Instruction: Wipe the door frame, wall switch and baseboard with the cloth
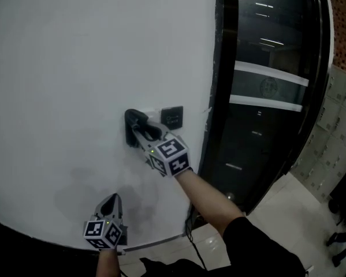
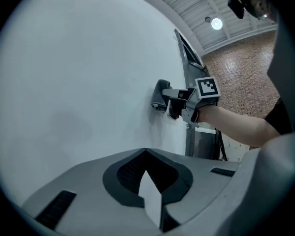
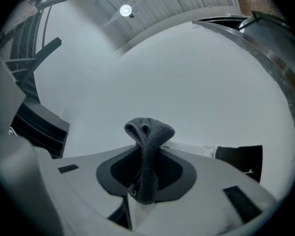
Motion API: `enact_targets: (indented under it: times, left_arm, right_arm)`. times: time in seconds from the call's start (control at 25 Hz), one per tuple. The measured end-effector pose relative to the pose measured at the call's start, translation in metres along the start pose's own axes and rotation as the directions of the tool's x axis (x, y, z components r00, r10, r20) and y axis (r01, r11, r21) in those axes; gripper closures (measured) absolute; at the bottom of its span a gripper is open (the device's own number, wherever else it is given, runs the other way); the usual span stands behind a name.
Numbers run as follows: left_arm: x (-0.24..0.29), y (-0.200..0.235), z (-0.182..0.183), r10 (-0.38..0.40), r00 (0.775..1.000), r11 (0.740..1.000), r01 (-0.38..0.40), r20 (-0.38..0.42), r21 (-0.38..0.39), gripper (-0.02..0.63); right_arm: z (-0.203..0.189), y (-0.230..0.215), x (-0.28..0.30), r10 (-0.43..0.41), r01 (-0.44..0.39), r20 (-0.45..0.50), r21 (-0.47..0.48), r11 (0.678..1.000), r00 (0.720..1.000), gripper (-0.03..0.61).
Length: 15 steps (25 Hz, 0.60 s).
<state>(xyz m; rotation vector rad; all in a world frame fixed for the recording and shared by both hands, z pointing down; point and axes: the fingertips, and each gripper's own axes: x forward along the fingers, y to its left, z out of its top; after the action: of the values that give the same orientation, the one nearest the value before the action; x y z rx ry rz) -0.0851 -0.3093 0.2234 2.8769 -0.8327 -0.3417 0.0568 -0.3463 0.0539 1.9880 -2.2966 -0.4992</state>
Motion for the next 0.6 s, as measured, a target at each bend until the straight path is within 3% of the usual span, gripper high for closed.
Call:
enact_targets:
  times: [0.6]
  left_arm:
    - [0.031,-0.018,-0.009,-0.081,0.996,0.997,0.081,-0.028,0.007,0.621]
  right_arm:
    - [-0.017,-0.065,-0.038,-0.089,0.088,0.007,0.019,0.996,0.996,0.495]
